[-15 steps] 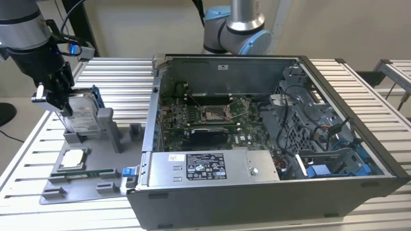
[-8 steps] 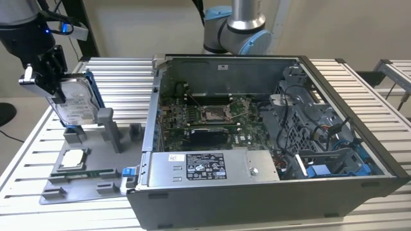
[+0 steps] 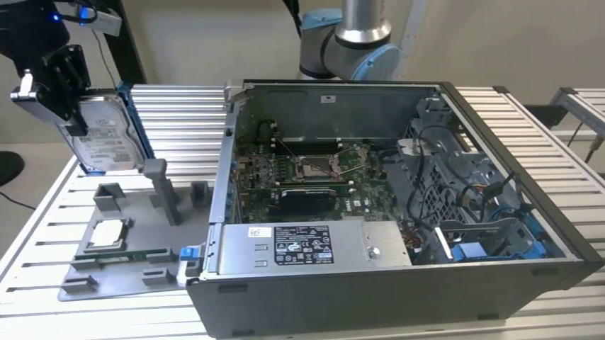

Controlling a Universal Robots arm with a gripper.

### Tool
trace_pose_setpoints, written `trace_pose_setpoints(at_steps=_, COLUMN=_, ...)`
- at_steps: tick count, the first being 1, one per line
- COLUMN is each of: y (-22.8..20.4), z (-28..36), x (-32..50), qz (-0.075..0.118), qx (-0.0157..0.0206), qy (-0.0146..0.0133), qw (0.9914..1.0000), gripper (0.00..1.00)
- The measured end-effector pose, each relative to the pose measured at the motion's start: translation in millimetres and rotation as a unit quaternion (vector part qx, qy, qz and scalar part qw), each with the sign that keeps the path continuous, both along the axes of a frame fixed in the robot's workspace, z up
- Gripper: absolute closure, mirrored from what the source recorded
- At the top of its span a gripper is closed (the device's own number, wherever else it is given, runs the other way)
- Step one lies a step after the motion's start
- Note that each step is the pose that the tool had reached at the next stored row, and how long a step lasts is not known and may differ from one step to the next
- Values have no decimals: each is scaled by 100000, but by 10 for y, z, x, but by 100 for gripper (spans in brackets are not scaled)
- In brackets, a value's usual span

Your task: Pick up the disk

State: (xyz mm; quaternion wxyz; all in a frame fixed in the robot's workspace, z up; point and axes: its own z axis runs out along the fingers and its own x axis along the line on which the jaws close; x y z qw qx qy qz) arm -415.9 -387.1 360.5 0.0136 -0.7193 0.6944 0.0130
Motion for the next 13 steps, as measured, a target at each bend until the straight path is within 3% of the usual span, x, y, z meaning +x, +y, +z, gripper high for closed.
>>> trace_pose_setpoints(at_steps=12, y=0, z=545, x=0, qz=-2113, qx=3, qy=0, qw=99978, gripper=100)
trace_pose_setpoints(at_steps=13, y=0, z=637, x=0, qz=-2329, qx=2, qy=-3, qw=99973, gripper=100)
